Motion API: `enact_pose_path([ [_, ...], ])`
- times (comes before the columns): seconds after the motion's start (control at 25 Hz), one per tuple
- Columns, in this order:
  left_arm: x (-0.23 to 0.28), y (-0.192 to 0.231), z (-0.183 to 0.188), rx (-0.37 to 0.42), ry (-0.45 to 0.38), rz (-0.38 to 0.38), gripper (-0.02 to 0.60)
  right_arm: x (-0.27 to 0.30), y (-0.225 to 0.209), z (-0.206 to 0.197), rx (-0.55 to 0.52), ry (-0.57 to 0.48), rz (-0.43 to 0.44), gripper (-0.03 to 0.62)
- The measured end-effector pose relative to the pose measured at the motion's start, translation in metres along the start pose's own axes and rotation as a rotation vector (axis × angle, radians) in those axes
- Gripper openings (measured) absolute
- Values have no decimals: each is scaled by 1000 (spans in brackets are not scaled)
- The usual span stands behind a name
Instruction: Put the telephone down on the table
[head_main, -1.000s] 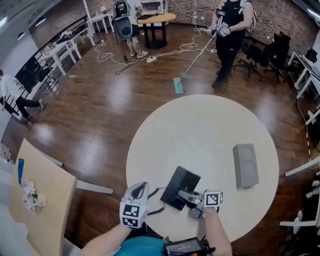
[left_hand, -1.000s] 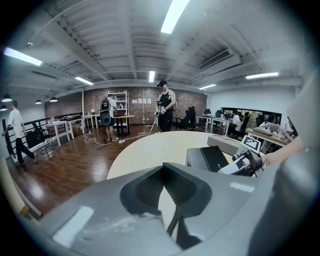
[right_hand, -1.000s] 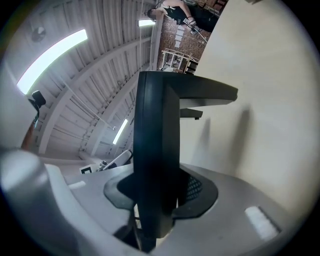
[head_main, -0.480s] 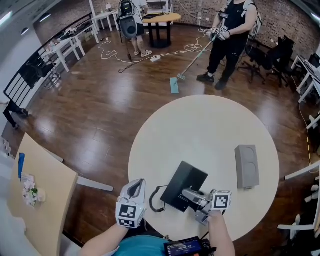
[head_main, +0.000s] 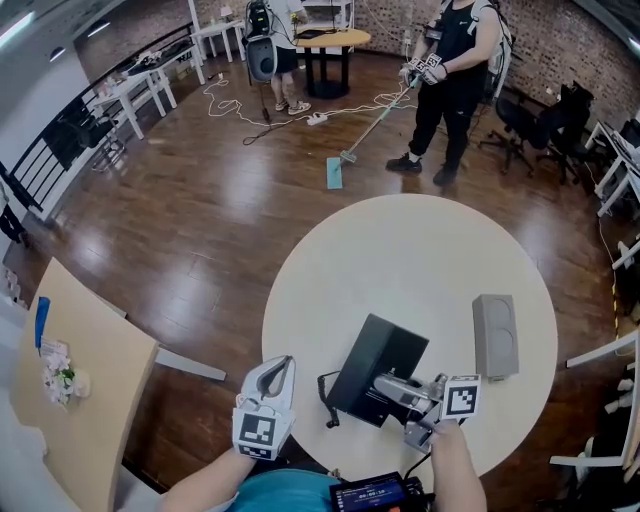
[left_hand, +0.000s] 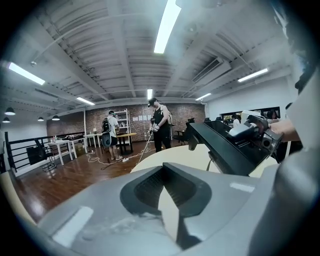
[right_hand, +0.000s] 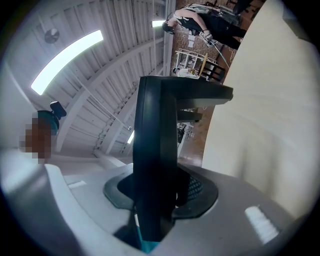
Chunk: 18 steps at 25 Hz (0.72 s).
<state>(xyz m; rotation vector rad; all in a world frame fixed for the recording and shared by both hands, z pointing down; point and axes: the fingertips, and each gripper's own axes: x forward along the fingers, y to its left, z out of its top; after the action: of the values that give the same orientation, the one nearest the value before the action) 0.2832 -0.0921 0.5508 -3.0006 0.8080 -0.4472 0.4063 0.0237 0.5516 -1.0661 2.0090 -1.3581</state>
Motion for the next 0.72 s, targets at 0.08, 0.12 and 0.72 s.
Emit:
enact_pose_path([
  [0.08,-4,-1,6,5,-19,1,14,3,10,1,-12,12,9,149],
  [0.12,-7,1,9,6,-29,4,14,6,15,1,-18,18,15,149],
  [0.72,-92,108,-5,-71,-75,200,14,124,62,-44,24,125,134,148],
])
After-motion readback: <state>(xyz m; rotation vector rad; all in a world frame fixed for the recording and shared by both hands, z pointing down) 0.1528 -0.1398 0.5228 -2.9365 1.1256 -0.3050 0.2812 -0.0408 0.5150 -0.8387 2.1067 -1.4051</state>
